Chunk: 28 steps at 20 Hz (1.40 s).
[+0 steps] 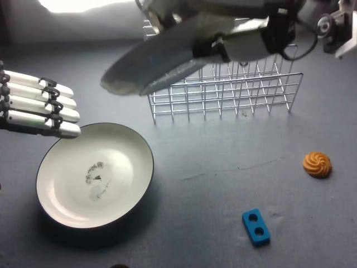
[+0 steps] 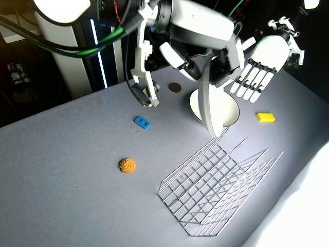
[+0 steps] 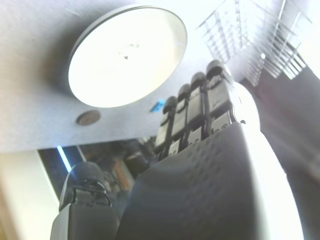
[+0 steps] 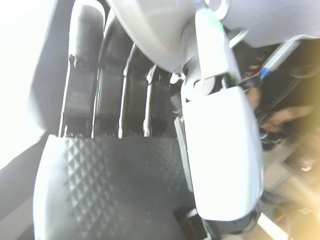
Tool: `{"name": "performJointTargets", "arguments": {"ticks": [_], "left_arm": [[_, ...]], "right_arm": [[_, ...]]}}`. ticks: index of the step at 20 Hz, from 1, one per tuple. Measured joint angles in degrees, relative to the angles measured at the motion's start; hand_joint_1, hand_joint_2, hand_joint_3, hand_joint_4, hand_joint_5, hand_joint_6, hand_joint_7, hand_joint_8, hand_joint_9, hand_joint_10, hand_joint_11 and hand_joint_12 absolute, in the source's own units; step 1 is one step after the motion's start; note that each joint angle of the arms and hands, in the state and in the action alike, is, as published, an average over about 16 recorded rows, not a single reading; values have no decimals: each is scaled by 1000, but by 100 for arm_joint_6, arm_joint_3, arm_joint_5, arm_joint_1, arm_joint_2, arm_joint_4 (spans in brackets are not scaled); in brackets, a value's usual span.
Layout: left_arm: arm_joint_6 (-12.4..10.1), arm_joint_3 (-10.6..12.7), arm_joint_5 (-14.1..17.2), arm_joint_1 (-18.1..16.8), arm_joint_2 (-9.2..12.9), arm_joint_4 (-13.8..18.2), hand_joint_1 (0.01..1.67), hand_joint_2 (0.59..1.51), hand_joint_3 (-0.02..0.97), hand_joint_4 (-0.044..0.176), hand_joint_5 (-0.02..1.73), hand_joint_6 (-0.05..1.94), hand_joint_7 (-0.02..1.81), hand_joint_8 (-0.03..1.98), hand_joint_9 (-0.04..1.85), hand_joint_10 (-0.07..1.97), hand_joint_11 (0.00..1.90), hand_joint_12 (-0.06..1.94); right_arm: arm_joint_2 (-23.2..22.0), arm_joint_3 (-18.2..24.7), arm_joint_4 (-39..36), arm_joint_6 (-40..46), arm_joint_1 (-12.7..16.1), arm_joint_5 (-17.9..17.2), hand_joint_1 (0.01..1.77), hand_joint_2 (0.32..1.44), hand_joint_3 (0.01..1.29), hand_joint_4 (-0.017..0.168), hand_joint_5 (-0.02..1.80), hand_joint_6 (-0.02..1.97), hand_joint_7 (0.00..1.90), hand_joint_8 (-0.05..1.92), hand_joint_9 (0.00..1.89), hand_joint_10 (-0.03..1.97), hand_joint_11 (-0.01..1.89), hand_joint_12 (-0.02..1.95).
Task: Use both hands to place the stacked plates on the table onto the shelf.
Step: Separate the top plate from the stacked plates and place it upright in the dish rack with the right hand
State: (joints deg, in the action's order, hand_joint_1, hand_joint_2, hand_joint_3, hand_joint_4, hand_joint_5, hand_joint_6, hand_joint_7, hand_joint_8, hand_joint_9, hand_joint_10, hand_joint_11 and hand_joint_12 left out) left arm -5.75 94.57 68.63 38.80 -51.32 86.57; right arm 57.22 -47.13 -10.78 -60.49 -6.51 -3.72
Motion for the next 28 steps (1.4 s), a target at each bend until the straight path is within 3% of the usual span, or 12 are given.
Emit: {"name": "performJointTargets", "arguments": {"ticks": [7, 15, 28], "left_arm": [[-40, -39, -2, -1, 13, 11, 24, 1120, 21, 7, 26, 8, 23, 13, 16, 10, 18, 13], [-41, -29, 9, -31, 15, 14, 24, 1117, 21, 7, 27, 8, 28, 14, 19, 11, 18, 12], [-43, -76, -17, -119, 8, 149, 24, 1117, 20, 7, 31, 8, 25, 14, 21, 11, 21, 12]], "right_arm": [[-98, -359, 554, 301, 325, 171, 1190, 1085, 14, -6, 760, 1053, 867, 1307, 917, 1213, 813, 1420], [-119, -1023, 731, 1279, 553, 415, 1192, 1091, 15, -7, 764, 1029, 881, 1307, 927, 1219, 828, 1434], [-30, -1617, 722, 2134, 642, 736, 1200, 1102, 14, -8, 760, 1012, 889, 1310, 938, 1209, 842, 1426]]}}
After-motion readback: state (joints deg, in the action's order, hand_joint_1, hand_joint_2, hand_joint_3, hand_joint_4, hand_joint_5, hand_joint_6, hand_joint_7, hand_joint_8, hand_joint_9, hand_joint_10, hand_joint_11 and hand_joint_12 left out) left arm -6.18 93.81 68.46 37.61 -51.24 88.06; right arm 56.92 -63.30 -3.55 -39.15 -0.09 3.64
